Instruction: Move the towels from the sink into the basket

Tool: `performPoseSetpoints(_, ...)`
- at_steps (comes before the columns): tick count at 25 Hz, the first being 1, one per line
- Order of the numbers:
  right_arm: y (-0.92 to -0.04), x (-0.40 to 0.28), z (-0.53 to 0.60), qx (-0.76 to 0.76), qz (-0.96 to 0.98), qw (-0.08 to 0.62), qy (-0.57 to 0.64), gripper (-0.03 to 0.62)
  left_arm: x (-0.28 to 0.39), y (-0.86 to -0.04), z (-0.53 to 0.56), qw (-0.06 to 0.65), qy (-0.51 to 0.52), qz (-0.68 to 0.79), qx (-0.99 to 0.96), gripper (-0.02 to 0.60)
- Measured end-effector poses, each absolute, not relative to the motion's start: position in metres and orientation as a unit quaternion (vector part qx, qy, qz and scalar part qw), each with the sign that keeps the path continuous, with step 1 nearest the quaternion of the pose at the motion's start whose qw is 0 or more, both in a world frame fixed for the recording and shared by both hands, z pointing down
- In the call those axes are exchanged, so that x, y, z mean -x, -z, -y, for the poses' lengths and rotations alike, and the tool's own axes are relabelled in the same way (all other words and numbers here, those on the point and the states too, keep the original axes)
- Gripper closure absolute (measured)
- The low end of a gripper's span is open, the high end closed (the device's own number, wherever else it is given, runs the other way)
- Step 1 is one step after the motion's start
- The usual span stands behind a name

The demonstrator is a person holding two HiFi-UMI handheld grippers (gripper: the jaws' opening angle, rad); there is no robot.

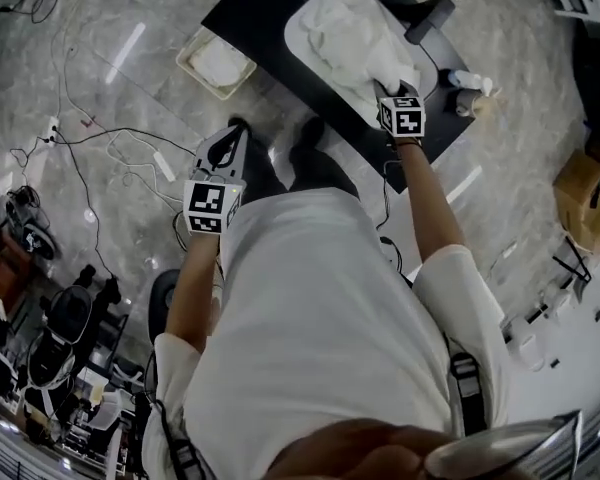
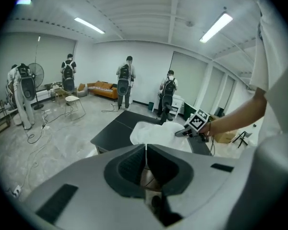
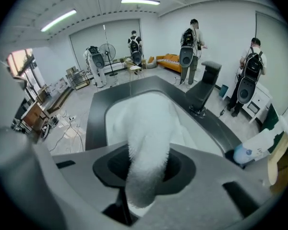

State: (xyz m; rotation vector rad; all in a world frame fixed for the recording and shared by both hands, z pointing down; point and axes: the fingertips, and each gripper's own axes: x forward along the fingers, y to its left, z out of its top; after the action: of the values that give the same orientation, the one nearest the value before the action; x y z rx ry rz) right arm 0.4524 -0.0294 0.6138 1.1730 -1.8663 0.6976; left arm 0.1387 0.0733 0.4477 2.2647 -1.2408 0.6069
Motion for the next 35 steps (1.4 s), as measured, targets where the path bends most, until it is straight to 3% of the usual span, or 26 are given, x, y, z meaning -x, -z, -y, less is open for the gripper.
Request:
performPoseSetpoints(12, -0.450, -0.381, 0.013, -0.472, 0.810, 0.283, -0.205, 0.487, -0.061, -0.384, -0.074, 0.211, -0.179, 0.496, -0.823, 0.571)
performPoseSetpoints(20, -0.333, -0.341, 0.017, -0.478, 0.852, 0.126, -0.170, 0.488, -0.051, -0.331, -0.068, 0.187, -0.141, 0.501, -0.833, 0.571)
performPoseSetpoints(35, -0.139, -0.248, 0.000, -0.393, 0.918, -0.010, -0.044, 0.488, -0.030, -0.249, -0.056, 0.154, -0.062, 0.507, -0.846, 0.571)
